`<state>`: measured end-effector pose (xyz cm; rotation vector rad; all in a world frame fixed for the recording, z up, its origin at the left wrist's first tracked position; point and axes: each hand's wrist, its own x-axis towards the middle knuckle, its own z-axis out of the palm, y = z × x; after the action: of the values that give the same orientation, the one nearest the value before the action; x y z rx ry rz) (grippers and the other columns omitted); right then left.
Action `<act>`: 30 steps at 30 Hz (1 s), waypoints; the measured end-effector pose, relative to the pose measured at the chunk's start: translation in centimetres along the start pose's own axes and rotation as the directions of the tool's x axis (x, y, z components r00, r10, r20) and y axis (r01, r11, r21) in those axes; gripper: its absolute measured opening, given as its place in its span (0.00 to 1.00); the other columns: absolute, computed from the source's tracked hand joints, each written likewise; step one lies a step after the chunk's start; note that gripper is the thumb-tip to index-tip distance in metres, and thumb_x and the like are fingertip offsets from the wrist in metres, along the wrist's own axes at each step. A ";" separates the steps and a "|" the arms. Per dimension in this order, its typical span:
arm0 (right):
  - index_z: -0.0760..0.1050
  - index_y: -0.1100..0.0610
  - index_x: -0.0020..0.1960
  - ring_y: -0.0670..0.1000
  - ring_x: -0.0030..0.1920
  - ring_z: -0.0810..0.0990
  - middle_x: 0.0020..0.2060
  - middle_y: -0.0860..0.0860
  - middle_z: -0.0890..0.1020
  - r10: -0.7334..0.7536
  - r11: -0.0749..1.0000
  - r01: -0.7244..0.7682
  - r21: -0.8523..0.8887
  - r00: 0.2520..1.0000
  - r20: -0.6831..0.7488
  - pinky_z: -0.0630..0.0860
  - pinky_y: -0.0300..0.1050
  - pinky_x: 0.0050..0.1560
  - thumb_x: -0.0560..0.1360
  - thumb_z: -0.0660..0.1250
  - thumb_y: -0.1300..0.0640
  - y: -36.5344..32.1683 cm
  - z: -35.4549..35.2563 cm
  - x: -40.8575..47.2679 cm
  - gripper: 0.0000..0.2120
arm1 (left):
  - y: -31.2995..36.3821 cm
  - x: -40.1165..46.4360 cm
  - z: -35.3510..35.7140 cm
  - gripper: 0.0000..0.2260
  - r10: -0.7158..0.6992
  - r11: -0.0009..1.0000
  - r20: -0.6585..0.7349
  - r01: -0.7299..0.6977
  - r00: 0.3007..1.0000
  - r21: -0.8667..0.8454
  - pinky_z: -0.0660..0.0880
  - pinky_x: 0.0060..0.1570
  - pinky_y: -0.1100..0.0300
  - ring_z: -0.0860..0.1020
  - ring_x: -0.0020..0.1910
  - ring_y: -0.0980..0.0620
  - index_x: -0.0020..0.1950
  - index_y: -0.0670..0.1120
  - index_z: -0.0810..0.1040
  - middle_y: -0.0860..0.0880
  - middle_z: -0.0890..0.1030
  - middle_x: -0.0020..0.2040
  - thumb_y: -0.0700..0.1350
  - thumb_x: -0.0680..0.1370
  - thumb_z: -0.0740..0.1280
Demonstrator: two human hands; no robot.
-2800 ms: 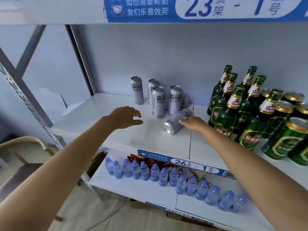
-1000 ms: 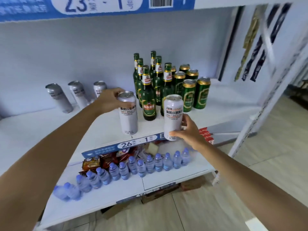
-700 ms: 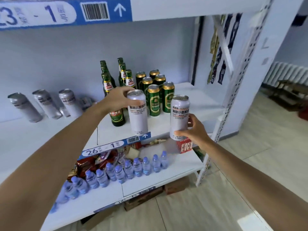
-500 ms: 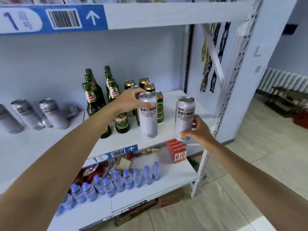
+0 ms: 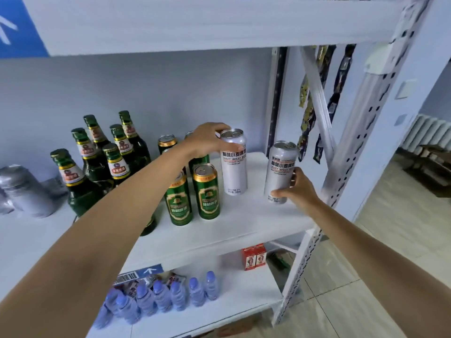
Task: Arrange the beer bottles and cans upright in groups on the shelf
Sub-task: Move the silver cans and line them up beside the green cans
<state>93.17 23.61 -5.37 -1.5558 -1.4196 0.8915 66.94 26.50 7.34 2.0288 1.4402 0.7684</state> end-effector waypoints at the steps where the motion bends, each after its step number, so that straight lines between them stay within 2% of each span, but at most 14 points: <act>1: 0.69 0.57 0.63 0.53 0.53 0.78 0.54 0.51 0.79 -0.002 1.000 0.002 0.009 1.000 0.009 0.73 0.44 0.47 0.61 0.79 0.62 0.1 0.1 1.6 0.34 | -0.2 1.3 0.2 0.24 -0.014 1.000 -0.008 0.015 1.000 0.009 0.71 0.45 0.65 0.78 0.51 0.56 0.59 0.50 0.79 0.54 0.81 0.54 0.55 0.66 0.77; 5: 0.70 0.58 0.62 0.53 0.52 0.79 0.55 0.53 0.79 0.005 0.997 -0.011 0.072 0.997 0.073 0.75 0.44 0.45 0.61 0.79 0.64 0.6 1.2 7.9 0.33 | -1.4 6.0 0.7 0.22 -0.065 0.998 -0.051 0.066 0.997 0.011 0.75 0.49 0.61 0.80 0.50 0.53 0.57 0.47 0.80 0.50 0.83 0.53 0.52 0.65 0.79; 8: 0.69 0.59 0.62 0.53 0.53 0.78 0.55 0.53 0.79 -0.014 0.999 0.009 0.048 0.994 0.111 0.74 0.42 0.44 0.61 0.79 0.65 0.7 2.2 12.2 0.33 | -2.5 9.5 0.7 0.23 -0.104 0.989 -0.076 0.111 0.992 0.100 0.75 0.49 0.60 0.80 0.51 0.51 0.57 0.46 0.81 0.49 0.83 0.53 0.52 0.65 0.79; 12: 0.68 0.61 0.65 0.57 0.58 0.77 0.59 0.56 0.78 -0.014 1.000 0.012 0.022 0.991 0.134 0.76 0.53 0.58 0.55 0.81 0.61 0.4 4.1 16.9 0.41 | -4.7 13.0 1.0 0.25 -0.195 0.964 -0.107 0.210 0.975 0.162 0.75 0.53 0.57 0.78 0.50 0.52 0.60 0.47 0.79 0.49 0.82 0.56 0.52 0.66 0.79; 14: 0.68 0.62 0.65 0.59 0.59 0.77 0.59 0.57 0.78 -0.015 1.000 0.015 -0.002 0.991 0.136 0.75 0.57 0.60 0.57 0.82 0.62 0.4 5.3 18.8 0.41 | -6.1 14.5 1.2 0.26 -0.238 0.951 -0.106 0.253 0.966 0.176 0.75 0.54 0.57 0.78 0.52 0.51 0.61 0.46 0.78 0.48 0.81 0.58 0.51 0.66 0.79; 18: 0.70 0.61 0.62 0.58 0.57 0.78 0.57 0.57 0.79 -0.022 0.999 0.027 -0.042 0.991 0.130 0.76 0.54 0.57 0.57 0.81 0.62 0.9 7.6 21.9 0.37 | -8.3 16.7 1.7 0.25 -0.271 0.934 -0.084 0.283 0.959 0.218 0.75 0.57 0.54 0.78 0.55 0.49 0.61 0.46 0.77 0.48 0.80 0.58 0.51 0.66 0.78; 21: 0.69 0.61 0.60 0.58 0.55 0.78 0.55 0.56 0.79 -0.032 0.996 0.042 -0.075 0.991 0.134 0.76 0.55 0.56 0.56 0.82 0.62 1.1 9.0 23.3 0.36 | -9.5 18.1 2.1 0.24 -0.284 0.929 -0.052 0.288 0.957 0.233 0.74 0.54 0.55 0.77 0.54 0.48 0.61 0.46 0.75 0.49 0.79 0.55 0.50 0.69 0.76; 24: 0.67 0.60 0.61 0.54 0.50 0.75 0.51 0.52 0.77 -0.036 0.997 0.045 -0.057 0.987 0.156 0.71 0.45 0.48 0.59 0.80 0.64 0.5 9.9 24.0 0.35 | -10.4 19.1 2.2 0.22 -0.289 0.919 -0.044 0.290 0.956 0.265 0.74 0.50 0.55 0.78 0.53 0.48 0.57 0.45 0.76 0.50 0.79 0.53 0.53 0.68 0.75; 26: 0.66 0.59 0.62 0.52 0.49 0.73 0.50 0.50 0.75 -0.045 0.995 0.060 -0.079 0.982 0.183 0.68 0.42 0.46 0.61 0.80 0.65 0.5 10.3 24.6 0.35 | -10.9 19.7 2.2 0.25 -0.304 0.911 -0.040 0.303 0.952 0.281 0.76 0.52 0.50 0.78 0.52 0.47 0.57 0.45 0.75 0.48 0.80 0.53 0.56 0.67 0.75; 29: 0.66 0.60 0.62 0.52 0.51 0.73 0.53 0.52 0.76 -0.052 0.992 0.074 -0.103 0.978 0.200 0.68 0.43 0.47 0.61 0.80 0.64 0.4 10.6 25.1 0.36 | -11.4 20.7 2.1 0.32 -0.326 0.897 0.007 0.307 0.946 0.317 0.78 0.53 0.46 0.79 0.50 0.48 0.57 0.45 0.75 0.47 0.81 0.53 0.62 0.60 0.73; 30: 0.65 0.60 0.63 0.52 0.51 0.73 0.53 0.52 0.76 -0.046 0.992 0.069 -0.107 0.977 0.206 0.68 0.43 0.47 0.61 0.80 0.64 0.4 10.6 25.1 0.36 | -11.1 20.8 2.2 0.32 -0.338 0.893 0.026 0.312 0.941 0.324 0.78 0.53 0.47 0.79 0.51 0.47 0.58 0.44 0.75 0.46 0.81 0.54 0.61 0.61 0.74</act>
<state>86.44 49.77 -9.30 -1.5327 -1.6783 0.9718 66.84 49.35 1.01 1.9347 1.8891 0.3241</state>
